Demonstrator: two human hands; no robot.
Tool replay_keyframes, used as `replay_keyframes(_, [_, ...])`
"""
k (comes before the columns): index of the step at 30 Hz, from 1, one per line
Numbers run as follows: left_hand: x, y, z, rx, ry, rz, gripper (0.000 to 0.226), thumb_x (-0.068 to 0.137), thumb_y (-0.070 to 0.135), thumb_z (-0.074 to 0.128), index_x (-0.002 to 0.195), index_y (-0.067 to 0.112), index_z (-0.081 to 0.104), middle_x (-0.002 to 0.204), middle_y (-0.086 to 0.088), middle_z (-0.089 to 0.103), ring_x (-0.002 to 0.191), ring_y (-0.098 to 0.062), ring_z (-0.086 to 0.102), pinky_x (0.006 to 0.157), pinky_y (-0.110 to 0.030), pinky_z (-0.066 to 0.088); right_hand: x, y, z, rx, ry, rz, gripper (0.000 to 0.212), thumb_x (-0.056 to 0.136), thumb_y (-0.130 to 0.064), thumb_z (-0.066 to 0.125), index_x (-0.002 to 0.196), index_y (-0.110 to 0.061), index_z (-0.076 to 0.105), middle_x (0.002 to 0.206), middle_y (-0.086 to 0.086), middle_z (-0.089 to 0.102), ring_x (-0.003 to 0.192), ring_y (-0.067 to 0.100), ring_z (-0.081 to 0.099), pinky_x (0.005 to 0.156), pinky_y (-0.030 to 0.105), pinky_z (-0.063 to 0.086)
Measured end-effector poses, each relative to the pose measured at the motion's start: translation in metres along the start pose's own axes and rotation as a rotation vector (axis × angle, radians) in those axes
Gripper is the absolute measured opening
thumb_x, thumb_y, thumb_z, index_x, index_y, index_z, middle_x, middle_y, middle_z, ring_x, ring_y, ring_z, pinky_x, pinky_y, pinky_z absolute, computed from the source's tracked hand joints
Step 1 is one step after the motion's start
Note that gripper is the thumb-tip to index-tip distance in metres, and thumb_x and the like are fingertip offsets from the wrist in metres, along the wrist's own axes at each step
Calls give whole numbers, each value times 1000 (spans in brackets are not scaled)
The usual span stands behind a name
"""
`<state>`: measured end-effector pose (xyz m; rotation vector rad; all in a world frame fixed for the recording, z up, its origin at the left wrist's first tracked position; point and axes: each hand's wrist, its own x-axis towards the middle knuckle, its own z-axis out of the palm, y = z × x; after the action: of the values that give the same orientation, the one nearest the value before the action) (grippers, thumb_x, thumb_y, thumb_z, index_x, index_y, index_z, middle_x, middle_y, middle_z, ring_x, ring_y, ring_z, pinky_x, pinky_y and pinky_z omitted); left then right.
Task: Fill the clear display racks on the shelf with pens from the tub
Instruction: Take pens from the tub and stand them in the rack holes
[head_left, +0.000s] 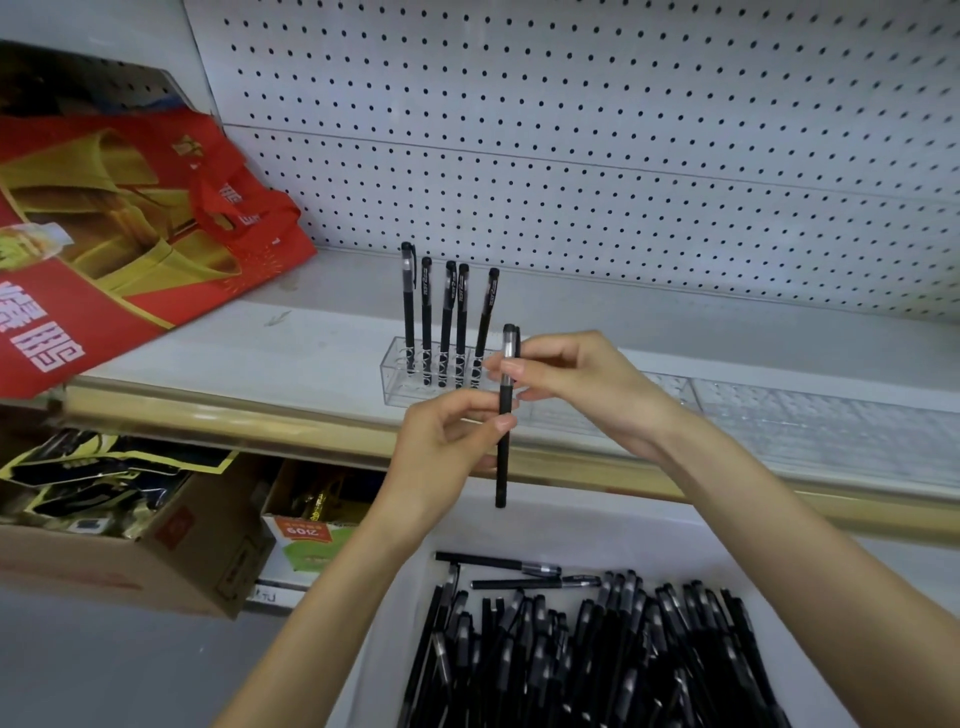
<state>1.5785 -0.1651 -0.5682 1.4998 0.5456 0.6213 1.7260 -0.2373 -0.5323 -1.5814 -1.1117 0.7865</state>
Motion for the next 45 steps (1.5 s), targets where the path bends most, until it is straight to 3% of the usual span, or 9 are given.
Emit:
replay_keyframes(5, [-1, 8, 0, -93, -47, -27, 14, 85, 4, 64, 92, 15, 71, 85, -1, 75, 81, -10, 71, 68, -20, 55, -2, -4, -14, 133, -54, 1, 16, 72, -25, 68, 85, -20, 75, 94, -4, 74, 99, 8, 65, 93, 28, 50])
replay_keyframes(9, [9, 5, -9, -47, 9, 23, 13, 87, 10, 64, 96, 18, 71, 96, -3, 73, 94, -18, 69, 83, -29, 57, 3, -10, -20, 179, 68, -29, 19, 66, -26, 71, 79, -12, 69, 80, 1, 73, 79, 13, 68, 77, 26, 53])
replay_keyframes(12, [18, -5, -20, 245, 79, 200, 17, 93, 26, 57, 104, 23, 69, 105, 9, 69, 102, 0, 61, 89, -14, 45, 17, -21, -27, 115, 270, -103, 19, 74, -24, 74, 74, -10, 60, 72, 3, 73, 62, 14, 67, 58, 23, 52])
replay_keyframes(15, [22, -15, -33, 622, 54, 350, 35, 98, 44, 42, 119, 25, 63, 120, 14, 61, 112, 8, 49, 93, -1, 30, 36, -27, -30, 39, 432, -227, 24, 77, -17, 77, 68, -14, 55, 60, 0, 70, 61, 20, 70, 52, 24, 52])
replay_keyframes(17, [24, -20, -40, 879, -5, 432, 48, 98, 48, 30, 130, 24, 56, 133, 11, 53, 125, 2, 40, 104, -7, 21, 46, -27, -31, 7, 485, -281, 26, 74, -18, 79, 66, -16, 55, 58, 0, 69, 64, 23, 71, 57, 30, 54])
replay_keyframes(19, [26, -24, -42, 1082, -68, 482, 56, 97, 51, 21, 138, 23, 48, 144, 6, 45, 135, -6, 33, 114, -23, 17, 55, -26, -30, -27, 498, -305, 26, 72, -20, 81, 67, -17, 56, 61, 4, 70, 62, 21, 70, 63, 34, 56])
replay_keyframes(22, [28, -28, -38, 1254, -131, 483, 62, 97, 54, 15, 143, 22, 42, 150, 1, 39, 141, -14, 29, 119, -37, 17, 66, -20, -26, -94, 488, -308, 27, 69, -23, 83, 67, -18, 57, 59, -1, 69, 59, 16, 68, 70, 39, 57])
replay_keyframes(32, [32, -28, -35, 1312, -151, 478, 59, 97, 51, 23, 138, 18, 48, 143, -3, 48, 134, -19, 41, 115, -40, 25, 70, 17, -17, -241, 361, -230, 31, 62, -42, 84, 64, -30, 56, 65, 2, 70, 68, 22, 71, 73, 43, 57])
replay_keyframes(45, [31, -27, -37, 1261, -180, 475, 63, 95, 56, 20, 143, 20, 40, 150, -2, 39, 140, -17, 30, 118, -37, 16, 77, 17, -20, -328, 279, -156, 29, 71, -33, 81, 68, -22, 54, 63, -5, 70, 65, 9, 70, 76, 29, 54])
